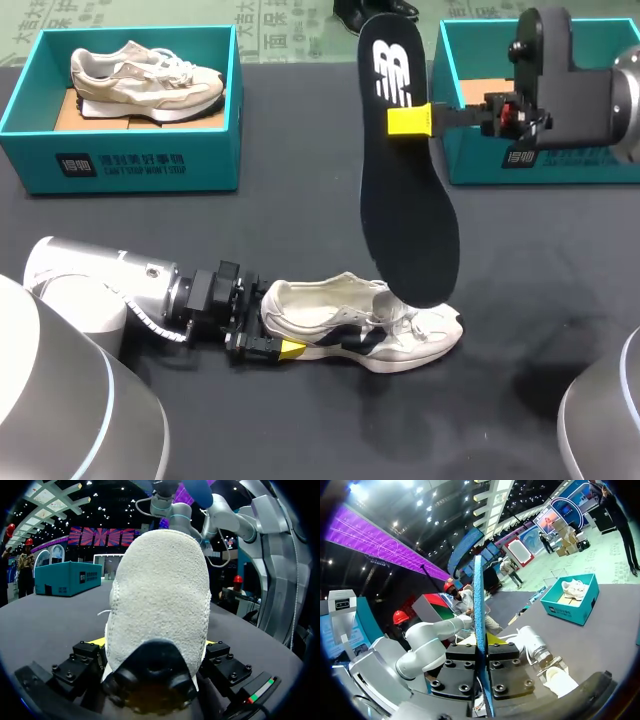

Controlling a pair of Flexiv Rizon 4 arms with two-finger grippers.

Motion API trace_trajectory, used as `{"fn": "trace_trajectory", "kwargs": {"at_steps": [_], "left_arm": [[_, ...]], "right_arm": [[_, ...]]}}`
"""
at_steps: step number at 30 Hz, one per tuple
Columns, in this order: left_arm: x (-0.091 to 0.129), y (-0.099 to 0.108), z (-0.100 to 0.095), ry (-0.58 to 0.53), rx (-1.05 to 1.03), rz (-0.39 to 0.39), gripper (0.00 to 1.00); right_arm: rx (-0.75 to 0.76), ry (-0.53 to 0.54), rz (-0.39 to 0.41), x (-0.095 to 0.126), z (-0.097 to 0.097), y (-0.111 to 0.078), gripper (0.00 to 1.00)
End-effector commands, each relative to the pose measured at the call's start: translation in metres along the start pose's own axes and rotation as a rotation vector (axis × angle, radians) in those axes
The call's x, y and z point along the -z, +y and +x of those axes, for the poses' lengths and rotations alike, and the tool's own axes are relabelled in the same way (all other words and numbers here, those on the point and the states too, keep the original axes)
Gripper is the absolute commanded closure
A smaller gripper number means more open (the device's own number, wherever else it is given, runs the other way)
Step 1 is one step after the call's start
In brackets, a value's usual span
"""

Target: Take the shoe out of the shoebox, open the shoe tongue, remove and reinsert the insole, then place the shoe into the shoebox

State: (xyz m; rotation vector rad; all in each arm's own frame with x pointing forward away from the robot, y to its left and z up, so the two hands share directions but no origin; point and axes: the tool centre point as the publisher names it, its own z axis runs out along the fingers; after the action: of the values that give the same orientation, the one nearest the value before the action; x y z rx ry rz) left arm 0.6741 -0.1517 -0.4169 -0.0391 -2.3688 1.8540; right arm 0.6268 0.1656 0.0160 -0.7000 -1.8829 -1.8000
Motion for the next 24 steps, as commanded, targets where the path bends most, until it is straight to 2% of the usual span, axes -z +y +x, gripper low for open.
{"fn": "trace_trajectory", "kwargs": {"at_steps": [1,10,12,13,14,24], "left_arm": [[0.0,0.001,0.0,-0.001,0.001,-0.001,1.0],[0.0,0.0,-0.001,-0.002,-0.003,-0.003,1.0],[0.002,0.0,-0.003,0.0,0.004,-0.001,0.54],[0.004,-0.001,-0.003,-0.016,-0.005,-0.003,0.08],[0.005,-0.001,-0.003,-0.016,0.001,-0.002,0.0],[0.018,-0.003,0.002,-0.013,0.006,-0.042,0.0]], "right_arm": [[-0.005,0.004,0.0,-0.005,-0.004,-0.007,1.0],[-0.004,0.002,-0.006,-0.004,-0.004,-0.008,1.0],[-0.004,0.002,-0.006,-0.004,-0.004,-0.008,1.0],[-0.004,0.002,-0.006,-0.004,-0.004,-0.008,1.0],[-0.004,0.002,-0.006,-0.004,-0.004,-0.008,1.0],[-0.004,0.002,-0.006,-0.004,-0.004,-0.008,1.0]]}}
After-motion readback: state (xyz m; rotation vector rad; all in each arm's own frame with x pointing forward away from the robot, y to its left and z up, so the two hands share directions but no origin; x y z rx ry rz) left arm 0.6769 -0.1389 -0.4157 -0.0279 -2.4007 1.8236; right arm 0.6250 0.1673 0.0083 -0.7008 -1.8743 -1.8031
